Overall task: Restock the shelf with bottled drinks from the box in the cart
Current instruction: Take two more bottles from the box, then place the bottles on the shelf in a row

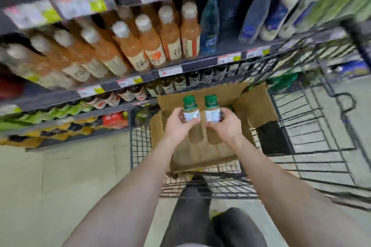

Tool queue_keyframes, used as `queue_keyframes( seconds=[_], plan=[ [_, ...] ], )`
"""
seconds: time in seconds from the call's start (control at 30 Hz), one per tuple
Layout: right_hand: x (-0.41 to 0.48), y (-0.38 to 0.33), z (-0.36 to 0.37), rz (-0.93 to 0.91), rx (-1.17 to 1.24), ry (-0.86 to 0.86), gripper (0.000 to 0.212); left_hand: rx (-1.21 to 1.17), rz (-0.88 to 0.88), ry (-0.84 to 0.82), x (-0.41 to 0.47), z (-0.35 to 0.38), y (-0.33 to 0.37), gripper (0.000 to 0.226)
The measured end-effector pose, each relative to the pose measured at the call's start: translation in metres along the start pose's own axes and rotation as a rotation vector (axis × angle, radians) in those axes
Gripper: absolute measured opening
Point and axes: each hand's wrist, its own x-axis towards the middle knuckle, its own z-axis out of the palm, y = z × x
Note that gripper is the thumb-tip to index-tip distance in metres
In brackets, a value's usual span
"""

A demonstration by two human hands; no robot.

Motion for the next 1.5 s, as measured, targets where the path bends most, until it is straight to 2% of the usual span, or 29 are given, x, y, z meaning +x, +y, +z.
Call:
queue_keyframes(
  seconds=[0.13,0.3,0.43,0.63,0.73,0.8,0.9,1.03,1.1,1.23,1.37,1.5],
  plan=[
    [-0.051,-0.040,-0.025,-0.141,0.035,0.061,0.049,-0.012,0.120,0.093,-0.047,-0.035,0.036,0.065],
    [-0.121,-0.069,-0.051,-0.325,0.081,0.086,0.052,0.003,0.309,0.198,-0.129,-0.077,0.071,0.067],
    [-0.178,-0.101,-0.056,-0.458,0.129,0.076,0.053,0.065,0.466,0.367,-0.202,-0.114,0.089,0.070],
    [-0.247,-0.171,-0.049,-0.630,0.149,0.068,0.055,0.051,0.578,0.498,-0.282,-0.176,0.120,0.073],
    [-0.271,-0.209,-0.037,-0.704,0.168,0.076,0.056,0.031,0.578,0.539,-0.309,-0.215,0.132,0.070],
    [-0.287,-0.233,-0.026,-0.725,0.183,0.060,0.056,0.035,0.576,0.574,-0.322,-0.244,0.134,0.067],
    [-0.306,-0.267,-0.006,-0.768,0.213,0.026,0.045,0.007,0.580,0.626,-0.337,-0.288,0.134,0.073],
    [-0.327,-0.310,0.035,-0.796,0.234,0.038,0.059,-0.002,0.586,0.647,-0.344,-0.350,0.128,0.074],
    [-0.336,-0.329,0.060,-0.814,0.246,0.038,0.057,0.001,0.588,0.656,-0.341,-0.383,0.121,0.077],
    [-0.339,-0.365,0.125,-0.797,0.267,0.059,0.051,-0.026,0.575,0.638,-0.331,-0.449,0.107,0.075],
    [-0.335,-0.394,0.189,-0.754,0.253,0.085,0.066,0.042,0.580,0.561,-0.310,-0.507,0.091,0.075],
    [-0.332,-0.417,0.224,-0.691,0.252,0.113,0.069,0.040,0.577,0.506,-0.289,-0.546,0.087,0.074]
  ],
)
